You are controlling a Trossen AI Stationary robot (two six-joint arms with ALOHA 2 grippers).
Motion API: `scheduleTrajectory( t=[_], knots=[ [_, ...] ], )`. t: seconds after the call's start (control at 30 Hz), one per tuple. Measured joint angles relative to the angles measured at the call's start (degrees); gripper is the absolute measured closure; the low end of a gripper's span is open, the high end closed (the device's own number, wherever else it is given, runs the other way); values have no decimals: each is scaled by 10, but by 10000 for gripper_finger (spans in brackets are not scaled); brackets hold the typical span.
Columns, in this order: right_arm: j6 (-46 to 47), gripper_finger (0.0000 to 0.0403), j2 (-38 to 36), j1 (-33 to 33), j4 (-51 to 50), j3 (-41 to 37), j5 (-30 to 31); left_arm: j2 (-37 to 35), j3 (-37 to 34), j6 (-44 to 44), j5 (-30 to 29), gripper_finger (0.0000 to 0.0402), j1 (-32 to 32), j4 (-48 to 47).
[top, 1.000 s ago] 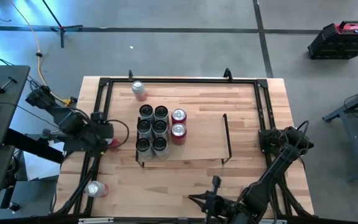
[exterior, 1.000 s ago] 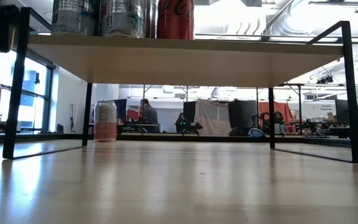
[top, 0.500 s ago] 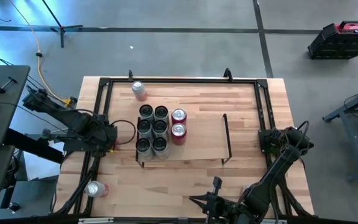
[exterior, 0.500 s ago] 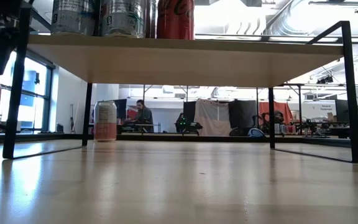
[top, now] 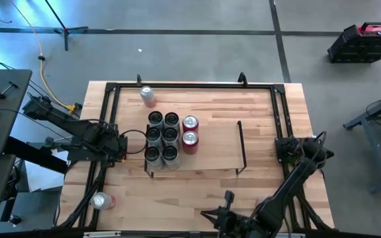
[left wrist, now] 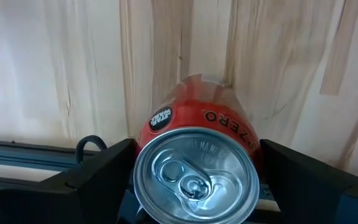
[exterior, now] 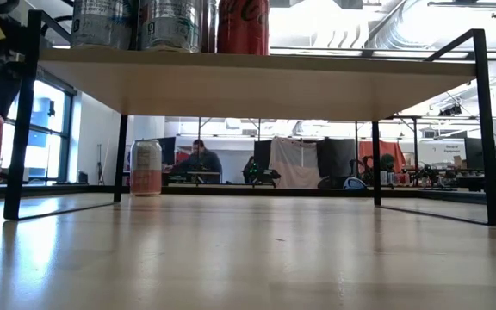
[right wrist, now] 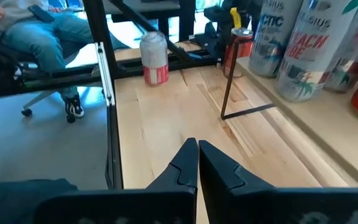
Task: Place canned beverage on shelf
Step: Put the red soda can aligned with the other red soda cans on the shelf
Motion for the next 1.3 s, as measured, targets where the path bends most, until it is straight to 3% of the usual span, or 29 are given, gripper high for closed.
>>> scheduleTrajectory(
  t=[0.43,0.7,1.03,1.3],
  knots=[
    [-5,403,6,0,13,0,-6,-1,-16,64,14,95,0,11],
    [-7,403,6,0,12,0,-3,1,21,65,52,109,-8,9],
    [-11,403,5,0,13,0,50,5,82,15,87,112,-86,-18],
    [-11,403,5,-1,14,0,78,8,87,-51,94,112,-173,-1]
  ],
)
